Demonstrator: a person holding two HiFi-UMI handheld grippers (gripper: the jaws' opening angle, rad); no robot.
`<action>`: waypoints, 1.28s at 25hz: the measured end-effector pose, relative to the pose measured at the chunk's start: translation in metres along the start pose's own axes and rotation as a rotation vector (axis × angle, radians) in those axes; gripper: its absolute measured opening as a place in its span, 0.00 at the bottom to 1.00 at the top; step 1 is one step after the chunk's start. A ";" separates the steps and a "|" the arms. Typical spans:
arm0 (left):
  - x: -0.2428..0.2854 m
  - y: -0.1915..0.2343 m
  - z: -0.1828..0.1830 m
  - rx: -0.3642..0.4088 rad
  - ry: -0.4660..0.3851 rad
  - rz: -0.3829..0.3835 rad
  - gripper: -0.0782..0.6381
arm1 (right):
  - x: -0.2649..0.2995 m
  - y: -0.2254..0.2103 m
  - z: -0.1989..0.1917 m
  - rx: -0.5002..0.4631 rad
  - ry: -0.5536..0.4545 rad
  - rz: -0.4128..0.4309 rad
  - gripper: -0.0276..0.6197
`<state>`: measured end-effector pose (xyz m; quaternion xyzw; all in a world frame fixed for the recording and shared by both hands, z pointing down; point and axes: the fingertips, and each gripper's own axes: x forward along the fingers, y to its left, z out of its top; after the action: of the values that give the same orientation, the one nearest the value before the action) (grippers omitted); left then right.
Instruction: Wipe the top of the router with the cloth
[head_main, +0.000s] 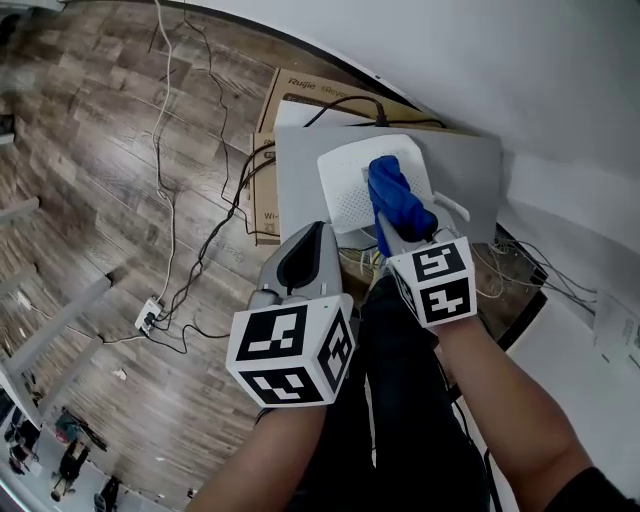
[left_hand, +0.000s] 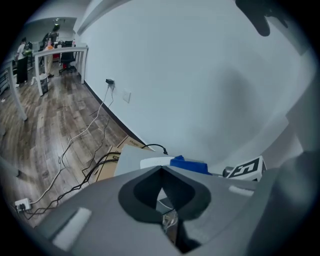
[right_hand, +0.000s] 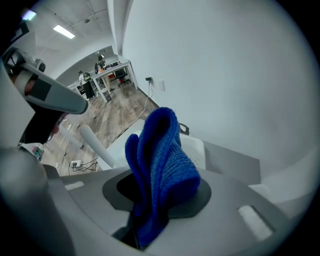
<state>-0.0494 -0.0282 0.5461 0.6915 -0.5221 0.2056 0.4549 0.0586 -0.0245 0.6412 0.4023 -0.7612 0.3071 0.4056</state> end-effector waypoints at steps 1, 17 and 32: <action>0.002 -0.004 0.001 0.008 0.003 -0.003 0.11 | -0.004 -0.008 -0.005 0.011 0.005 -0.014 0.26; 0.004 -0.021 0.024 0.024 -0.018 -0.018 0.11 | -0.006 -0.021 -0.001 -0.013 0.035 -0.070 0.26; -0.040 0.086 0.048 -0.162 -0.118 0.125 0.11 | 0.053 0.059 0.090 -0.323 0.058 0.074 0.26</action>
<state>-0.1517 -0.0514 0.5276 0.6295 -0.6050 0.1496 0.4641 -0.0440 -0.0865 0.6349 0.2946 -0.8029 0.2070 0.4750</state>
